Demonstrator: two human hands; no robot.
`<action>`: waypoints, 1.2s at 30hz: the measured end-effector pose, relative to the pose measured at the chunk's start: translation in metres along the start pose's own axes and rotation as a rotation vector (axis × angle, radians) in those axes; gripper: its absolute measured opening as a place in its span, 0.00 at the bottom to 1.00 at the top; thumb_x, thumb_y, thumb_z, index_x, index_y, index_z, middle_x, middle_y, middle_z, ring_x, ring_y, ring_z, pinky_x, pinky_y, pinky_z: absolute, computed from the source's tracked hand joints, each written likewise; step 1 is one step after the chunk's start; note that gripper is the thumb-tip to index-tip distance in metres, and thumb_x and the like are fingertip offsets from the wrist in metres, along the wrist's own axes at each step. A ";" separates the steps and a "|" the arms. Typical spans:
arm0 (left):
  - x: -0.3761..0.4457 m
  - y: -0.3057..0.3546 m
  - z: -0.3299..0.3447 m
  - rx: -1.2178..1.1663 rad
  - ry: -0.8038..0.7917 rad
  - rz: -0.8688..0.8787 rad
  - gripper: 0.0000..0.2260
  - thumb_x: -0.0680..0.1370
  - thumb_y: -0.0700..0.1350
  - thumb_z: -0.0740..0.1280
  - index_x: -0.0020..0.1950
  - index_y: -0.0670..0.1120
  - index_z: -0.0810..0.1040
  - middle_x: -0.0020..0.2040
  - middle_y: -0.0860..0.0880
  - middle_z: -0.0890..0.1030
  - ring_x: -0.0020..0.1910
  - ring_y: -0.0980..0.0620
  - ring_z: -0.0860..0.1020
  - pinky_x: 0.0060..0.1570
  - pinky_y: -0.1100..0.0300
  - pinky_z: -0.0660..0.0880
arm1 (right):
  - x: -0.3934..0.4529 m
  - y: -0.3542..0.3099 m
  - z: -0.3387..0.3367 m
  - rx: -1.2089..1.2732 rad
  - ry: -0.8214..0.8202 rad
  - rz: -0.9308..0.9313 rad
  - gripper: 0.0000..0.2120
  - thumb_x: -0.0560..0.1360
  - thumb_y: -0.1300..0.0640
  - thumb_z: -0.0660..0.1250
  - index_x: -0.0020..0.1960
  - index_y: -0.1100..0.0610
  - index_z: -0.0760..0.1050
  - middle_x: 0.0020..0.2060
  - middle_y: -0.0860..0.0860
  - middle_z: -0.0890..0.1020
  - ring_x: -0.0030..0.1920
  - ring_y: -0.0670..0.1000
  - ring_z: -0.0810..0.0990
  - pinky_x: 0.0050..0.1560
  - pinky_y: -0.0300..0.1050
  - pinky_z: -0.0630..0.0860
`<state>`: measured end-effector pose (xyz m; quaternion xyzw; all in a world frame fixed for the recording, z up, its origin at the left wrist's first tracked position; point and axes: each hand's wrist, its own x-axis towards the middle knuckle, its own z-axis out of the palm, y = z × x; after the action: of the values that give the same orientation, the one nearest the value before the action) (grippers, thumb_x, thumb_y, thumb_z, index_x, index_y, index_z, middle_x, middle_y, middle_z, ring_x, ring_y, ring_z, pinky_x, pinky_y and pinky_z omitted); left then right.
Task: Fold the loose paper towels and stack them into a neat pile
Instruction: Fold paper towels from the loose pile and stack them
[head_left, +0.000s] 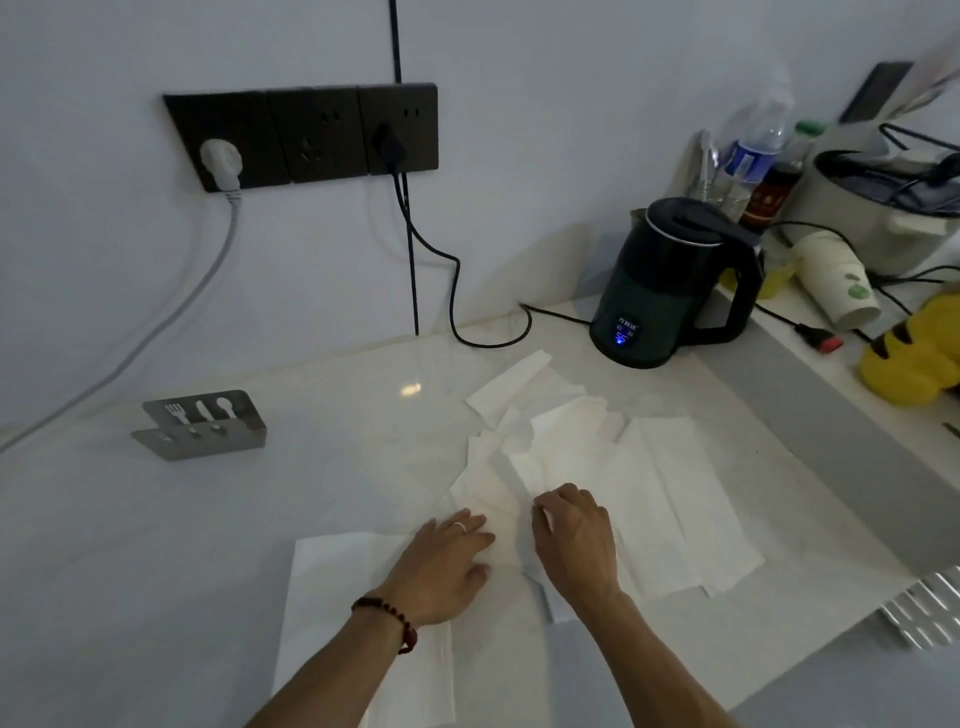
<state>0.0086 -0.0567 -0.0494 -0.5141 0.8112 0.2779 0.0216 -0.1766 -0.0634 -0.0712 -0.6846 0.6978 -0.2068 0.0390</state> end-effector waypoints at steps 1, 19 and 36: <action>0.000 0.005 -0.003 -0.158 0.087 -0.039 0.18 0.83 0.50 0.56 0.72 0.48 0.70 0.73 0.50 0.69 0.73 0.52 0.64 0.70 0.60 0.59 | -0.004 -0.001 -0.003 0.036 0.023 -0.039 0.06 0.70 0.64 0.71 0.36 0.57 0.78 0.33 0.49 0.78 0.33 0.52 0.74 0.32 0.47 0.74; -0.036 -0.013 -0.032 -1.632 0.238 -0.499 0.10 0.80 0.37 0.63 0.59 0.41 0.80 0.53 0.41 0.84 0.53 0.40 0.82 0.51 0.48 0.79 | -0.075 -0.081 -0.037 0.513 0.006 0.078 0.09 0.75 0.49 0.67 0.52 0.50 0.79 0.48 0.39 0.81 0.50 0.39 0.78 0.56 0.40 0.75; -0.158 -0.101 -0.049 -1.827 0.162 -0.344 0.13 0.75 0.38 0.67 0.59 0.37 0.80 0.57 0.36 0.81 0.54 0.37 0.81 0.57 0.42 0.75 | -0.052 -0.166 -0.039 1.015 -0.437 0.428 0.05 0.74 0.61 0.69 0.47 0.56 0.83 0.41 0.52 0.86 0.44 0.55 0.85 0.46 0.52 0.82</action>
<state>0.1811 0.0178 -0.0007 -0.4628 0.1897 0.7644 -0.4068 -0.0310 0.0000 0.0095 -0.4512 0.6099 -0.3566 0.5452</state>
